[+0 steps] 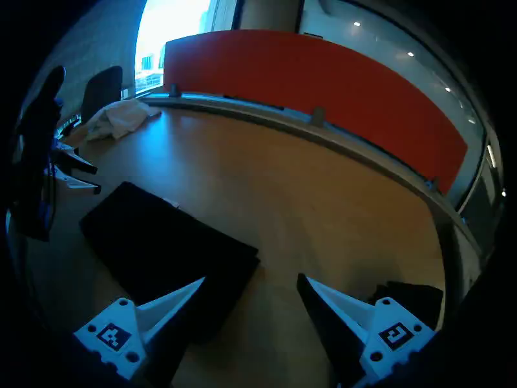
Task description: Fold towel
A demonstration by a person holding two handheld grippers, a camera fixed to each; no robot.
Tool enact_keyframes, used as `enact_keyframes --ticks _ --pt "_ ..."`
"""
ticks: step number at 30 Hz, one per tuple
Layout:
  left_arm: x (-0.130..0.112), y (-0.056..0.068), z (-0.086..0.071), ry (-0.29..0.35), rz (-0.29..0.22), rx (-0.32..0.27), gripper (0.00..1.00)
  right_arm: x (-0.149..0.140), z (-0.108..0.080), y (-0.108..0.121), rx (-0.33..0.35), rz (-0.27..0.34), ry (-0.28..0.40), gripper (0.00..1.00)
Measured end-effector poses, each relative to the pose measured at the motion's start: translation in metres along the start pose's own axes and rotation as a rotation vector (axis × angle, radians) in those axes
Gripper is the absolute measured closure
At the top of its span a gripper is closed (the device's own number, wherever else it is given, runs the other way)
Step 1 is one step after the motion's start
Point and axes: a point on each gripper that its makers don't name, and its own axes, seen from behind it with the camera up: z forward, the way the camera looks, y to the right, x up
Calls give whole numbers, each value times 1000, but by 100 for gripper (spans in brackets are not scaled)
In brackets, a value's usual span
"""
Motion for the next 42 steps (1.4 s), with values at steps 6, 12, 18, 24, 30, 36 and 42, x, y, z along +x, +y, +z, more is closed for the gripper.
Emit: enact_keyframes --ticks 6,12,18,24,30,36,42 --pt "-12 2 -11 -2 -20 5 3 -7 -10 -6 18 -5 0 0" --pt "-19 -2 -22 3 -31 28 3 -11 -15 -17 74 -26 2 0" --pt "-26 -8 -36 12 -55 59 3 -15 -20 -29 141 -60 -3 0" --pt "-36 -13 -52 21 -84 88 4 -18 -25 -36 198 -88 -8 0" --pt "-45 -16 -61 19 -100 107 3 -21 -26 -38 227 -113 -19 0" --pt "-51 -19 -72 21 -116 126 3 -30 -25 -43 261 -144 -42 0" --pt "-61 -24 -85 21 -128 146 3 -41 -22 -47 286 -171 -68 1"
